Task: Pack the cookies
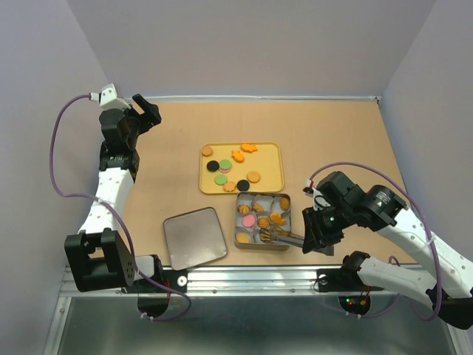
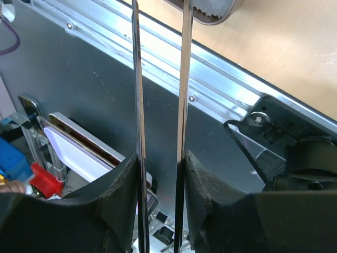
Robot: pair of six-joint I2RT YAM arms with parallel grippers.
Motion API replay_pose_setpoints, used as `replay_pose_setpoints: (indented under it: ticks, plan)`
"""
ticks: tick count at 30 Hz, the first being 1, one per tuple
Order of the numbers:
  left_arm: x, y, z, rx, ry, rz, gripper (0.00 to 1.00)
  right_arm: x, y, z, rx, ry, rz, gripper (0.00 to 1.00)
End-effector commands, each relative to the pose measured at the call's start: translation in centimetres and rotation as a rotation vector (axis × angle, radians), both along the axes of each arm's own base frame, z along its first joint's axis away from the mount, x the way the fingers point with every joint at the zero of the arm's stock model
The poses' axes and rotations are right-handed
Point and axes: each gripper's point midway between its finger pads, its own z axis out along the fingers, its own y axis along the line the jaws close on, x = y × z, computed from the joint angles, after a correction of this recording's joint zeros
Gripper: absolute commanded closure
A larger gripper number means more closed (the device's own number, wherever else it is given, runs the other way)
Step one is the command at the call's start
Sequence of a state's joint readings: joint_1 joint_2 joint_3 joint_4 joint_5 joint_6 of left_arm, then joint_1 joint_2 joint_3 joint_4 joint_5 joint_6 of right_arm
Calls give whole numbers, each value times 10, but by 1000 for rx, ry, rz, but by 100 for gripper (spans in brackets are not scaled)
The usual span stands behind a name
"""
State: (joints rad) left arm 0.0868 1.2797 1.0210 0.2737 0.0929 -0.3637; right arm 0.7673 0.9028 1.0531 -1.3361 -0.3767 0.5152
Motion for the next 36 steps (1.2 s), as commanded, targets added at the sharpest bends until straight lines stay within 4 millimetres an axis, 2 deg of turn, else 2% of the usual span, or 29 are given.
replay_pose_setpoints:
  ticks: [1, 11, 19, 27, 29, 31, 32, 34, 35, 36]
  plan:
    - [-1, 3, 11, 25, -47, 9, 10, 17, 11, 2, 34, -79, 17, 61]
    - [-1, 3, 13, 27, -53, 10, 10, 20, 18, 11, 63, -86, 33, 52]
    - [-1, 3, 12, 27, -50, 10, 10, 23, 25, 25, 102, -108, 44, 51]
    - [-1, 3, 12, 24, -48, 9, 10, 30, 57, 83, 301, -165, 104, 51]
    - [-1, 3, 13, 25, -51, 9, 10, 37, 66, 91, 339, -196, 108, 51]
    - [-1, 2, 14, 22, -55, 5, 10, 53, 74, 93, 332, -235, 94, 50]
    - [-1, 1, 15, 21, -56, 0, 10, 65, 80, 96, 335, -276, 87, 50]
    - [-1, 1, 16, 17, -58, -1, 10, 95, 89, 83, 259, -317, 36, 50]
    - [-2, 1, 17, 18, -61, 1, 10, 112, 97, 90, 266, -372, 17, 50]
    - [-2, 0, 17, 16, -61, -2, 10, 129, 101, 87, 235, -412, -13, 50]
